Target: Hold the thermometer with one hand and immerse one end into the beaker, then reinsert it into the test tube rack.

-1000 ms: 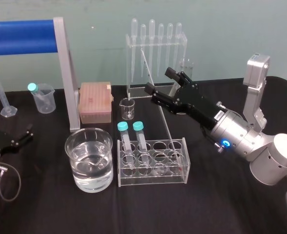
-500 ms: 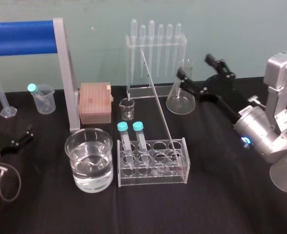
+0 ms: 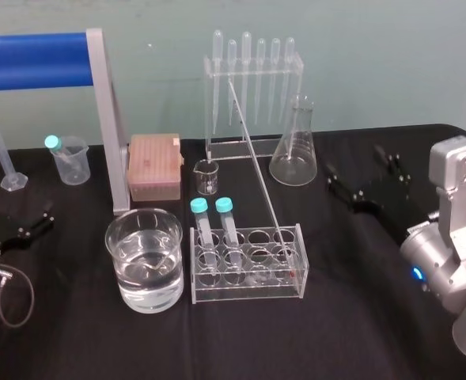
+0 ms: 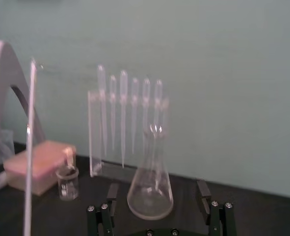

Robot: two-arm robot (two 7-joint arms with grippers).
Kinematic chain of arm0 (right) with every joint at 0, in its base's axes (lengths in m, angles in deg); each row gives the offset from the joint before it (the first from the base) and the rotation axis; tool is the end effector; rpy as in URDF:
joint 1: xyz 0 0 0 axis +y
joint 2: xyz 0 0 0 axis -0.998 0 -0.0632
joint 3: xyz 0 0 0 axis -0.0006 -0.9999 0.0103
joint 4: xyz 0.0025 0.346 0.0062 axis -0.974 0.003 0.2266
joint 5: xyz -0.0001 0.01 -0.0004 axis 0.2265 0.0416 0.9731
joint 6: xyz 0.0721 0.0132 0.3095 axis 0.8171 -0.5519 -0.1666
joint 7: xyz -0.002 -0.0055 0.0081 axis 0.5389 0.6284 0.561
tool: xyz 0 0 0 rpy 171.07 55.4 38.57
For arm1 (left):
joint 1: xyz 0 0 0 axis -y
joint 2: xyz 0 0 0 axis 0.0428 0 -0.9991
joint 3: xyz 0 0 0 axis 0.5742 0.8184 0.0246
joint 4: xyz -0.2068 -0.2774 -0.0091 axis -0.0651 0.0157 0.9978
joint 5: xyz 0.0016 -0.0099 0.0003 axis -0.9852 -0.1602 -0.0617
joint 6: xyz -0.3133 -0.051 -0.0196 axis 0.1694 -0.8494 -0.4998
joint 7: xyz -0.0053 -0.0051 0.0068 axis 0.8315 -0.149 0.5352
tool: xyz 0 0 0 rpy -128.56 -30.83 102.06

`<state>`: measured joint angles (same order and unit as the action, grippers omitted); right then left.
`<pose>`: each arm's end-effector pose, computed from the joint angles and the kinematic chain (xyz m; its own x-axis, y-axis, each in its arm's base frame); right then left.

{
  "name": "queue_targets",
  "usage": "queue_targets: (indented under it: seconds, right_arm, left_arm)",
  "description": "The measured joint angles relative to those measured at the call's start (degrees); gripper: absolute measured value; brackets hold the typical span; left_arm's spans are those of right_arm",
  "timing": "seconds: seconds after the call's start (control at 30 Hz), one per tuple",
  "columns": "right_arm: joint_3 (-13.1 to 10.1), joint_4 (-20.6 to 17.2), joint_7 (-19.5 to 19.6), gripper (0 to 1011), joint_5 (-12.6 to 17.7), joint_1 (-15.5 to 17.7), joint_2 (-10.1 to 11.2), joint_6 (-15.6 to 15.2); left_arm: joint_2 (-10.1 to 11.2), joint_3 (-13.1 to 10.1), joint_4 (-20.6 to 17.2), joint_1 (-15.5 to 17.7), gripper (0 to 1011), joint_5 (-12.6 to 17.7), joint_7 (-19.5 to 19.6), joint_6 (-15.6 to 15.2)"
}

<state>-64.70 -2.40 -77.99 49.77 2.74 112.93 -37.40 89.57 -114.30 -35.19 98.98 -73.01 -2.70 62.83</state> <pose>0.3396 -0.0944 -0.3371 0.2415 -0.9618 0.1290 0.9656 0.2513 0.0661 0.3759 0.1121 -0.3492 0.2922 0.8802 0.3739 -0.9553 0.2873 0.0701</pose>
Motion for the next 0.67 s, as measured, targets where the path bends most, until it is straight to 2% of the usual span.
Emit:
queue_targets:
  seconds: [0.33, 0.67]
  right_arm:
    - [-0.8, 3.0, -0.6, 1002, -1.0, -0.1, -2.1, -0.5]
    - [-0.8, 2.9, -0.7, 1003, -1.0, 0.0, -1.9, -0.5]
  left_arm:
    - [0.0, 0.0, 0.0, 0.0, 1008, 0.0, 0.0, 0.0]
    - [0.0, 0.0, 0.0, 0.0, 1008, 0.0, 0.0, 0.0]
